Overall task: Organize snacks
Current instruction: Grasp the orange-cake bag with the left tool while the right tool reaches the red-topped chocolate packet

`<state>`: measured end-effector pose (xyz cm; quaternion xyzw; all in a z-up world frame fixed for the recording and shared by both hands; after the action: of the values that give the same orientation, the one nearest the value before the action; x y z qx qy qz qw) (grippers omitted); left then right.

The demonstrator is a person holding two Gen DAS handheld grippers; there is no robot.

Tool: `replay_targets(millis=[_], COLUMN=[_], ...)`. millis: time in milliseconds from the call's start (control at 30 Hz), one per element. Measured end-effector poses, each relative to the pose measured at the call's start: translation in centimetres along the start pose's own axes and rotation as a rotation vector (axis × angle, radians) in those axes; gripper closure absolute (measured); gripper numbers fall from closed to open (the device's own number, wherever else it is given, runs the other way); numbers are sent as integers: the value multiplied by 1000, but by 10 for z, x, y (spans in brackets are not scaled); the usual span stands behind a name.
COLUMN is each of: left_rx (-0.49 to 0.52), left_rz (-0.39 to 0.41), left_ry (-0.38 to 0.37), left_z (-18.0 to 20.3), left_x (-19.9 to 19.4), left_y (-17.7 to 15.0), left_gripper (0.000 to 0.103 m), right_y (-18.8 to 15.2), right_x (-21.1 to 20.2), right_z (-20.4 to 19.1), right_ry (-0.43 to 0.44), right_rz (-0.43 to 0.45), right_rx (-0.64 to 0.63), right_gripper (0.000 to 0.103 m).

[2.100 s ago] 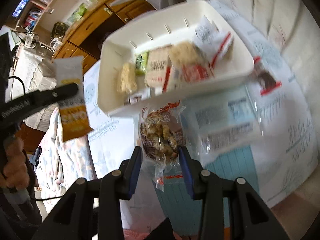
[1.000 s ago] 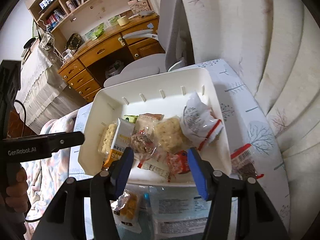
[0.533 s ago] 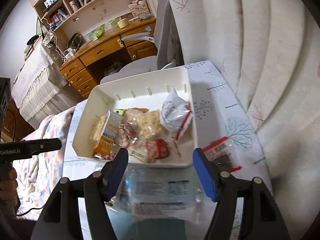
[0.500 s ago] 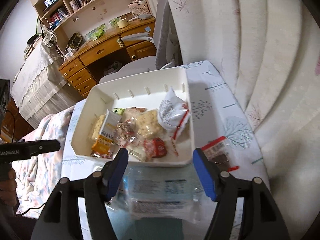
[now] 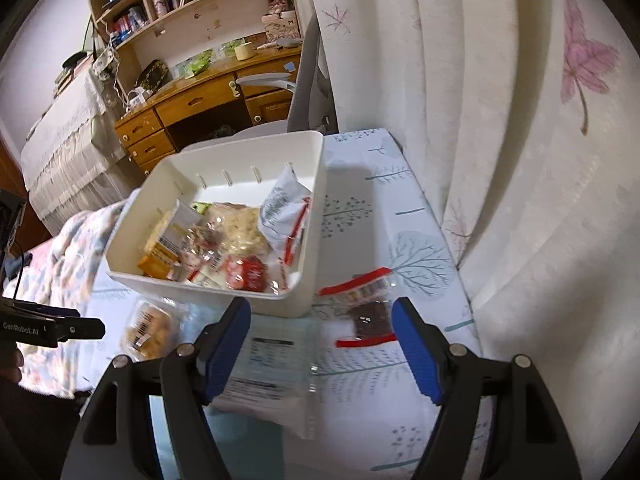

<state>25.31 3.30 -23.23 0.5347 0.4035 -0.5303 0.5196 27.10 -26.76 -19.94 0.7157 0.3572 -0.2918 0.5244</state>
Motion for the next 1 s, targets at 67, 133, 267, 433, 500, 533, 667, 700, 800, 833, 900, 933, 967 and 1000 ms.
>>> replay_targets(millis=[67, 133, 267, 433, 500, 533, 667, 700, 800, 833, 900, 933, 967, 1000], left_rx=[-12, -29, -42, -45, -46, -46, -35, -31, -25, -28, -31, -33, -34, -36], left_rz=[-19, -44, -71, -87, -90, -92, -90, -88, -85, -87, -90, -92, -94, -96], left_ry=[-4, 4, 21, 44, 60, 65, 88, 92, 98, 97, 95, 99, 97, 95], left_z=[0, -2, -6, -11, -13, -14, -14, -14, -14, -15, -16, -17, -17, -17], left_x=[10, 22, 41, 66, 75, 80, 90, 91, 96, 98, 102, 104, 106, 107], left_y=[-4, -7, -9, -9, -8, -7, -1, 0, 6, 8, 12, 13, 15, 17], left_gripper=[24, 24, 24, 24, 24, 24, 17, 17, 14, 14, 13, 13, 13, 13], right_y=[-5, -7, -14, -20, -22, -24, -30, -31, -33, -33, -33, -33, -33, -34], right_x=[7, 9, 25, 41, 49, 54, 78, 81, 88, 92, 100, 103, 105, 107], right_z=[9, 11, 24, 34, 37, 39, 43, 44, 44, 43, 43, 44, 43, 43], right_ry=[-4, -8, -20, -27, -21, -22, -24, -22, -14, -16, -18, -19, -18, -19], right_rz=[9, 9, 17, 29, 28, 27, 1, -4, -14, -20, -35, -40, -44, -46], right_rx=[-32, -42, -69, -87, -97, -104, -131, -134, -143, -147, -153, -155, -159, -162], right_gripper=[29, 29, 29, 29, 29, 29, 29, 29, 30, 31, 34, 36, 38, 39])
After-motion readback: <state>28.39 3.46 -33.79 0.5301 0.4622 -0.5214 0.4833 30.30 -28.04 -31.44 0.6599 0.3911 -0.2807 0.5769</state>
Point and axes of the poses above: each gripper's, at about its wrist camera, not at the fingertips, and x roughly the way its jaws point, z to its right, y to its top, the point moved 5 cm from there along x, roughly the way its jaws point, and after that the axes turned 15 degrees about x, right-handed, at the moved point
